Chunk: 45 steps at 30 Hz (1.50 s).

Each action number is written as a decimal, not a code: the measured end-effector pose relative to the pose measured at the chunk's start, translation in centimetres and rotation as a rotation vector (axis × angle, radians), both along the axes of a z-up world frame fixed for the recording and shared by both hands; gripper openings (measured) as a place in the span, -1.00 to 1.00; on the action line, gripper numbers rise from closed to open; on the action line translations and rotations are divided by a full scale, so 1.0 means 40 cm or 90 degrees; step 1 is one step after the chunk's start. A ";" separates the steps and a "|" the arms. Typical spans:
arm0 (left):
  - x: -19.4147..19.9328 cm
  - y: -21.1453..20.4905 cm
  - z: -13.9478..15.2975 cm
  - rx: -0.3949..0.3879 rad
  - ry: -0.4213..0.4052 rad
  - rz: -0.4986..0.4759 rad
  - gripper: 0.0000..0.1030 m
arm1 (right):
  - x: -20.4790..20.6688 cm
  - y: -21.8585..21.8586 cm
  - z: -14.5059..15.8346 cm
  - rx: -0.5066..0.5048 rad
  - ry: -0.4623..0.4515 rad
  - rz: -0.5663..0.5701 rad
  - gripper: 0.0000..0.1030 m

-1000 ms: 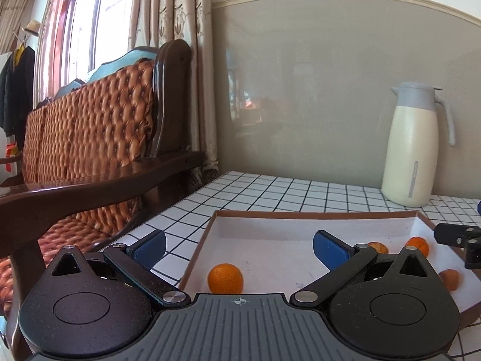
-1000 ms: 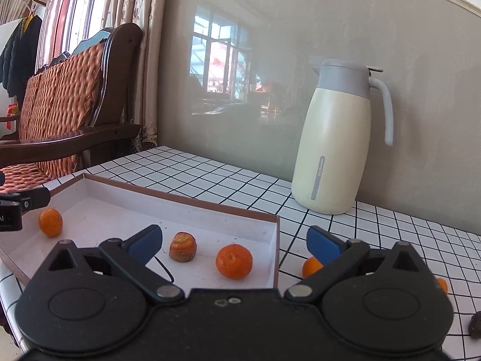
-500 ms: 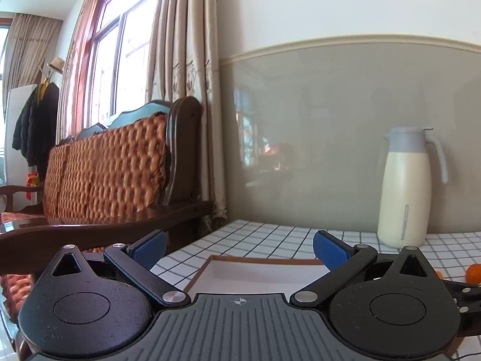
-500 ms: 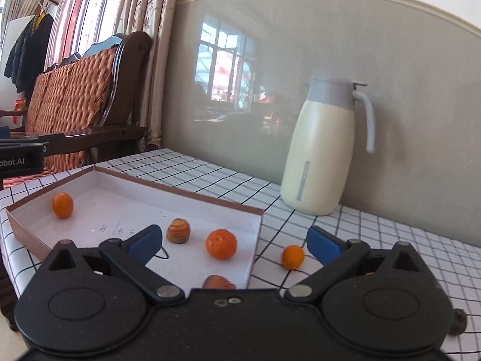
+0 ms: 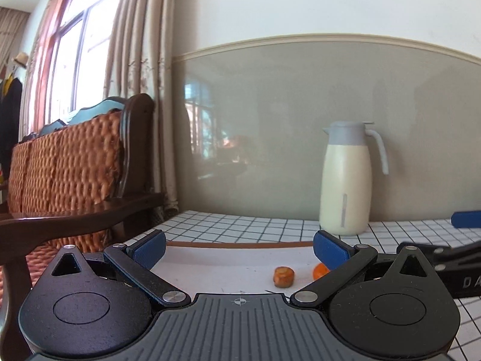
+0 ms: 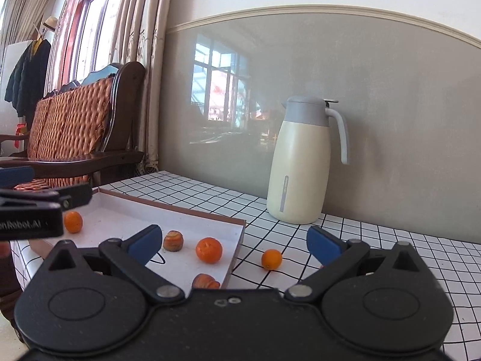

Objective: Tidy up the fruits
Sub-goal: 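Withdraw both grippers from the box toward the remaining fruits, then grasp the small brown kiwi with the left gripper while the right gripper grasps a carrot piece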

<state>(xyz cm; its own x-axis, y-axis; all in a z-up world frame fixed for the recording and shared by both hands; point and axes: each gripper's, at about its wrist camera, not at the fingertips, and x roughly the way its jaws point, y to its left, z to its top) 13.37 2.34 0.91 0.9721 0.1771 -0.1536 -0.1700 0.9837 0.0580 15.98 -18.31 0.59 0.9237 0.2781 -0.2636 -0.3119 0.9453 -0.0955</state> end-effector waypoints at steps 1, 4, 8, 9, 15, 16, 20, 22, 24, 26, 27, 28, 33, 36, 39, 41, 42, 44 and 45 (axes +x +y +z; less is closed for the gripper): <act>0.001 -0.008 -0.002 0.003 0.006 -0.019 1.00 | -0.003 -0.009 0.000 -0.002 0.000 -0.005 0.88; -0.007 -0.044 -0.004 0.011 -0.005 -0.032 1.00 | -0.009 -0.041 -0.001 -0.004 0.001 -0.023 0.88; -0.005 -0.091 -0.006 0.009 -0.003 -0.062 1.00 | -0.014 -0.085 -0.003 -0.001 0.002 -0.052 0.88; -0.005 -0.103 -0.007 0.009 -0.005 -0.068 1.00 | -0.015 -0.095 -0.003 0.000 0.002 -0.060 0.88; 0.000 -0.170 -0.014 0.010 -0.001 -0.108 1.00 | -0.019 -0.155 -0.009 0.008 0.013 -0.093 0.84; 0.002 -0.183 -0.017 0.015 0.004 -0.114 1.00 | -0.019 -0.167 -0.011 0.008 0.016 -0.098 0.83; 0.009 -0.232 -0.025 0.029 0.004 -0.136 1.00 | -0.021 -0.204 -0.016 0.011 0.022 -0.117 0.78; 0.007 -0.256 -0.028 0.032 -0.002 -0.154 1.00 | -0.024 -0.228 -0.019 0.017 0.025 -0.127 0.69; 0.005 -0.278 -0.030 0.038 -0.008 -0.172 0.99 | -0.023 -0.250 -0.022 0.022 0.031 -0.135 0.60; 0.006 -0.302 -0.036 0.051 -0.007 -0.185 0.99 | -0.023 -0.269 -0.030 0.023 0.038 -0.142 0.53; 0.007 -0.312 -0.038 0.052 -0.004 -0.191 0.99 | -0.022 -0.277 -0.034 0.022 0.041 -0.145 0.51; 0.010 -0.320 -0.040 0.049 -0.003 -0.198 0.99 | -0.021 -0.282 -0.037 0.020 0.044 -0.148 0.47; 0.032 -0.368 -0.055 0.046 0.017 -0.212 0.99 | -0.013 -0.304 -0.046 0.018 0.055 -0.159 0.44; 0.045 -0.391 -0.064 0.041 0.036 -0.215 0.99 | -0.001 -0.314 -0.049 0.020 0.062 -0.168 0.42; 0.059 -0.405 -0.071 0.045 0.048 -0.224 0.94 | 0.016 -0.323 -0.051 0.025 0.070 -0.174 0.35; 0.069 -0.410 -0.075 0.043 0.056 -0.231 0.82 | 0.026 -0.332 -0.055 0.030 0.074 -0.177 0.35; 0.076 -0.412 -0.077 0.041 0.063 -0.232 0.80 | 0.029 -0.335 -0.058 0.031 0.076 -0.179 0.35; 0.085 -0.414 -0.081 0.033 0.071 -0.230 0.79 | 0.037 -0.343 -0.065 0.034 0.077 -0.183 0.34; 0.090 -0.416 -0.083 0.029 0.076 -0.229 0.78 | 0.042 -0.346 -0.070 0.035 0.081 -0.185 0.33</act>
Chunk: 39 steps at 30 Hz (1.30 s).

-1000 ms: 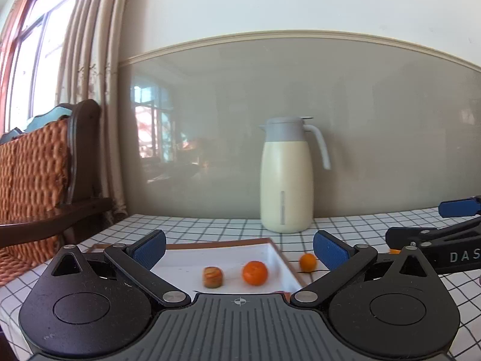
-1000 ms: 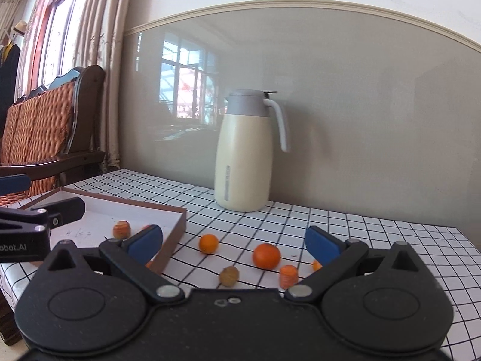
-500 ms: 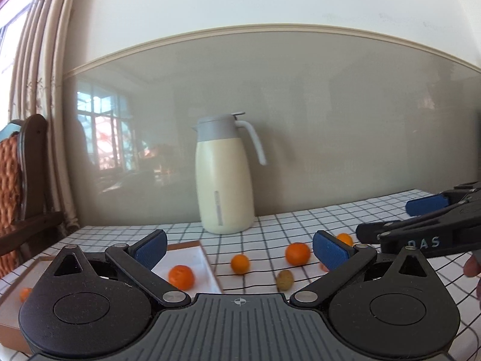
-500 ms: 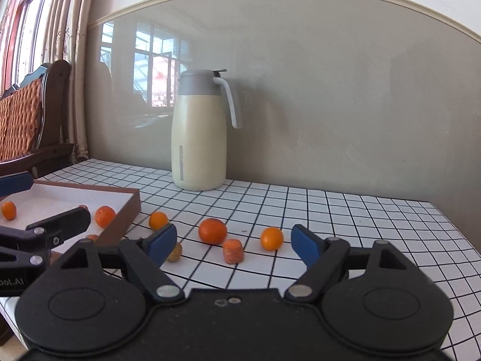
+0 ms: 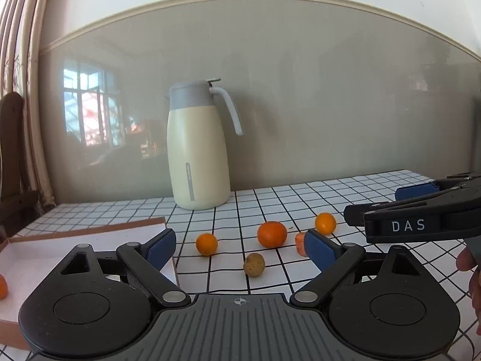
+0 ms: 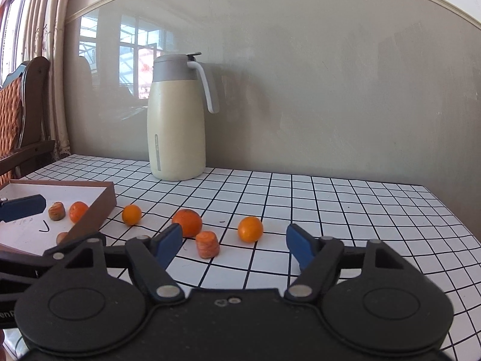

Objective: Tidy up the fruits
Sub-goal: 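Grasp the small brown kiwi with the left gripper while the right gripper grasps a carrot piece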

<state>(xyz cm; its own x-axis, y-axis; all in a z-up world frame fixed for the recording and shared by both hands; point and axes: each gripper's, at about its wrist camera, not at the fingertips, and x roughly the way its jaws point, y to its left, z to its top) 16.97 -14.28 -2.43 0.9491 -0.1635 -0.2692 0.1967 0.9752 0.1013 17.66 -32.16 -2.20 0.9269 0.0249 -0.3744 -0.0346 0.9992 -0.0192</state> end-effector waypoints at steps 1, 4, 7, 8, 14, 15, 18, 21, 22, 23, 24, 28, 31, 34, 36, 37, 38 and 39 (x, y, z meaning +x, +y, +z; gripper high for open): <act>0.005 -0.002 -0.003 -0.002 0.007 0.001 0.77 | 0.008 -0.003 -0.004 0.001 0.007 -0.002 0.27; 0.025 -0.007 -0.012 -0.008 0.025 0.011 0.65 | 0.027 -0.008 -0.015 0.002 0.015 -0.005 0.21; 0.048 -0.010 -0.024 -0.021 0.050 0.018 0.59 | 0.048 -0.008 -0.026 0.002 0.023 -0.005 0.14; 0.056 -0.012 -0.029 -0.024 0.056 0.022 0.58 | 0.055 -0.007 -0.029 0.000 0.027 -0.003 0.14; 0.105 -0.023 -0.045 -0.031 0.083 0.034 0.56 | 0.104 0.016 -0.043 -0.012 0.059 0.024 -0.06; 0.116 -0.025 -0.050 -0.034 0.093 0.032 0.47 | 0.114 0.018 -0.046 -0.012 0.067 0.028 -0.15; 0.140 -0.037 -0.061 -0.031 0.114 0.026 0.30 | 0.145 0.018 -0.057 -0.003 0.095 0.040 -0.28; 0.157 -0.044 -0.068 -0.031 0.127 0.024 0.21 | 0.168 0.016 -0.067 0.008 0.112 0.054 -0.34; 0.162 -0.046 -0.069 -0.031 0.131 0.024 0.20 | 0.173 0.016 -0.069 0.009 0.114 0.058 -0.36; 0.167 -0.048 -0.072 -0.030 0.135 0.027 0.15 | 0.178 0.018 -0.071 0.009 0.116 0.064 -0.38; 0.173 -0.049 -0.076 -0.029 0.140 0.030 0.09 | 0.183 0.021 -0.074 0.011 0.119 0.071 -0.39; 0.192 -0.049 -0.082 -0.038 0.162 0.037 -0.07 | 0.204 0.033 -0.082 0.007 0.128 0.085 -0.49; 0.211 -0.052 -0.087 -0.035 0.173 0.041 -0.12 | 0.218 0.033 -0.087 0.009 0.137 0.090 -0.55; 0.228 -0.054 -0.092 -0.035 0.190 0.044 -0.17 | 0.228 0.033 -0.092 0.011 0.140 0.094 -0.57; 0.234 -0.058 -0.093 -0.030 0.196 0.046 -0.18 | 0.234 0.033 -0.095 0.008 0.142 0.096 -0.58; 0.236 -0.060 -0.095 -0.026 0.198 0.048 -0.18 | 0.237 0.032 -0.097 0.009 0.144 0.097 -0.60; 0.240 -0.061 -0.096 -0.025 0.201 0.049 -0.18 | 0.239 0.032 -0.097 0.008 0.145 0.099 -0.61; 0.244 -0.060 -0.097 -0.027 0.204 0.048 -0.18 | 0.241 0.033 -0.096 0.004 0.145 0.102 -0.62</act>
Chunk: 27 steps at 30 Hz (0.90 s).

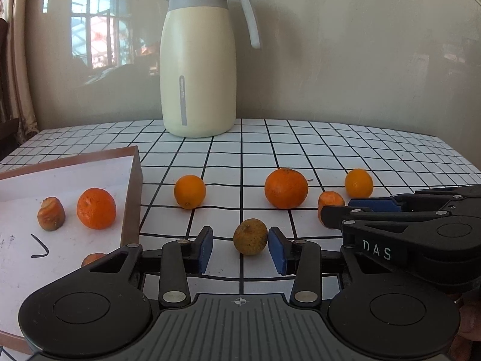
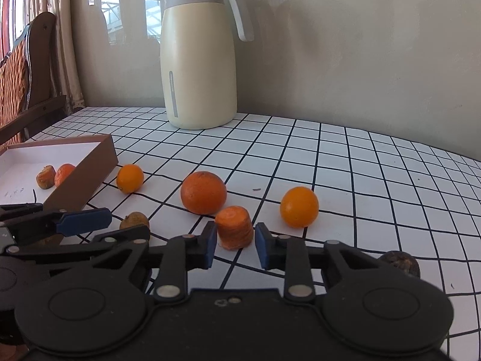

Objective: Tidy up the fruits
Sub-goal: 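Grasp the small brown kiwi with the left gripper while the right gripper grasps a carrot piece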

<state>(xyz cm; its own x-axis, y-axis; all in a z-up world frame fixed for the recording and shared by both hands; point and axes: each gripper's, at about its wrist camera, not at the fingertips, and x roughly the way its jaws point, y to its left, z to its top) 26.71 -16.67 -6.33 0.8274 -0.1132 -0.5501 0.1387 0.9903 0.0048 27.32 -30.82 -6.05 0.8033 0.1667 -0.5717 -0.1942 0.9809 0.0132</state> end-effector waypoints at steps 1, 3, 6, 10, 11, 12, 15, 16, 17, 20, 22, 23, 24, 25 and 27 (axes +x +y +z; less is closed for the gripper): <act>0.003 0.001 -0.001 -0.002 0.002 0.000 -0.18 | 0.002 0.001 0.000 -0.003 -0.001 0.001 -0.63; 0.008 0.000 -0.003 -0.001 0.007 0.001 -0.22 | 0.010 0.003 -0.004 -0.003 0.000 0.004 -0.63; 0.016 0.000 -0.006 -0.002 0.016 0.002 -0.26 | 0.016 0.005 -0.008 -0.007 -0.002 0.005 -0.63; 0.025 0.000 -0.009 0.000 0.023 0.006 -0.29 | 0.024 0.011 -0.012 -0.019 -0.005 0.004 -0.61; 0.027 -0.001 -0.009 0.001 0.025 0.008 -0.31 | 0.026 0.012 -0.012 -0.021 -0.006 0.005 -0.61; 0.028 -0.001 -0.009 0.001 0.026 0.008 -0.32 | 0.029 0.014 -0.013 -0.025 -0.006 0.006 -0.61; 0.028 -0.001 -0.010 0.002 0.026 0.010 -0.34 | 0.035 0.018 -0.013 -0.030 -0.004 0.003 -0.64; 0.028 -0.001 -0.010 0.003 0.026 0.010 -0.34 | 0.038 0.017 -0.012 -0.029 -0.002 0.002 -0.65; 0.029 -0.003 -0.010 0.003 0.026 0.010 -0.35 | 0.039 0.017 -0.010 -0.026 0.000 0.000 -0.65; 0.028 -0.003 -0.010 0.000 0.025 0.006 -0.36 | 0.037 0.014 -0.010 -0.023 0.002 -0.002 -0.65; 0.025 -0.005 -0.010 0.001 0.024 0.001 -0.39 | 0.032 0.010 -0.009 -0.027 0.002 -0.005 -0.65; 0.023 -0.005 -0.009 0.001 0.022 -0.002 -0.46 | 0.029 0.007 -0.007 -0.028 0.001 -0.008 -0.65; 0.021 -0.006 -0.008 0.002 0.020 -0.004 -0.49 | 0.025 0.003 -0.004 -0.032 -0.002 -0.012 -0.65; 0.018 -0.007 -0.008 0.003 0.019 -0.007 -0.49 | 0.022 -0.001 -0.002 -0.034 -0.003 -0.017 -0.65; 0.010 -0.009 -0.006 0.003 0.015 -0.013 -0.49 | 0.014 -0.013 0.004 -0.032 -0.004 -0.025 -0.65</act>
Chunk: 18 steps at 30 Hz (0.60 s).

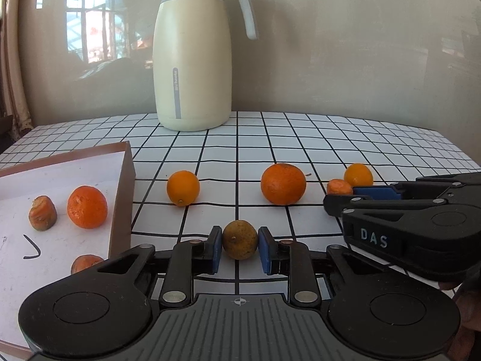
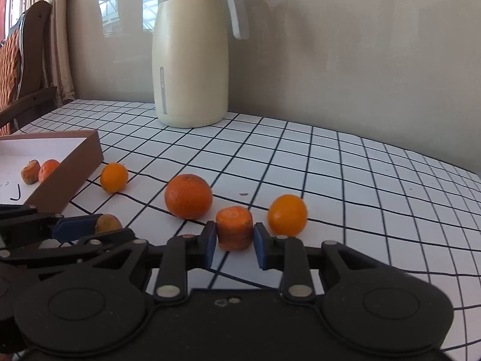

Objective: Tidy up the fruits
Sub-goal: 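Grasp the small brown kiwi with the left gripper while the right gripper grasps a carrot piece, then carry the kiwi and carrot piece over the brown box with both grippers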

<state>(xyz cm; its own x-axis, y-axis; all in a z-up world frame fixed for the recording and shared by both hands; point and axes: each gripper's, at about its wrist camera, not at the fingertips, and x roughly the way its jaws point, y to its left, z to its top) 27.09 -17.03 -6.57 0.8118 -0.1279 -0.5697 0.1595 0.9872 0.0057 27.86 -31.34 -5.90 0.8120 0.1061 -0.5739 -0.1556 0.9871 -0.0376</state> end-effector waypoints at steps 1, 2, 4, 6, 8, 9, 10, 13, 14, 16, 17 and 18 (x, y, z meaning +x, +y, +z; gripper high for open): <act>-0.006 0.000 0.002 -0.001 -0.004 -0.005 -0.49 | -0.005 -0.005 0.003 0.001 -0.002 -0.004 -0.65; -0.012 -0.001 0.003 0.001 -0.006 -0.008 -0.49 | -0.011 -0.009 0.007 0.000 -0.003 -0.006 -0.65; -0.025 -0.003 0.007 0.002 -0.018 -0.017 -0.49 | -0.024 -0.012 0.015 -0.001 -0.007 -0.009 -0.65; -0.039 -0.006 0.011 0.007 -0.028 -0.025 -0.49 | -0.040 -0.013 0.022 -0.003 -0.012 -0.010 -0.65; -0.053 -0.009 0.014 0.004 -0.034 -0.037 -0.49 | -0.056 -0.012 0.027 -0.006 -0.017 -0.012 -0.65; -0.061 -0.012 0.016 0.006 -0.039 -0.041 -0.49 | -0.064 -0.011 0.030 -0.008 -0.021 -0.013 -0.65; -0.069 -0.013 0.018 0.007 -0.044 -0.045 -0.49 | -0.073 -0.011 0.034 -0.011 -0.023 -0.014 -0.65; -0.089 -0.013 0.027 0.003 -0.055 -0.058 -0.50 | -0.098 -0.015 0.043 -0.013 -0.030 -0.024 -0.65; -0.095 -0.012 0.030 0.002 -0.057 -0.059 -0.50 | -0.105 -0.018 0.045 -0.013 -0.032 -0.027 -0.65; -0.106 -0.007 0.036 -0.001 -0.058 -0.062 -0.50 | -0.119 -0.022 0.049 -0.013 -0.034 -0.034 -0.65; -0.113 -0.004 0.040 -0.002 -0.061 -0.062 -0.50 | -0.127 -0.025 0.051 -0.011 -0.035 -0.038 -0.65; -0.118 -0.001 0.043 -0.005 -0.063 -0.063 -0.50 | -0.136 -0.026 0.052 -0.010 -0.036 -0.042 -0.65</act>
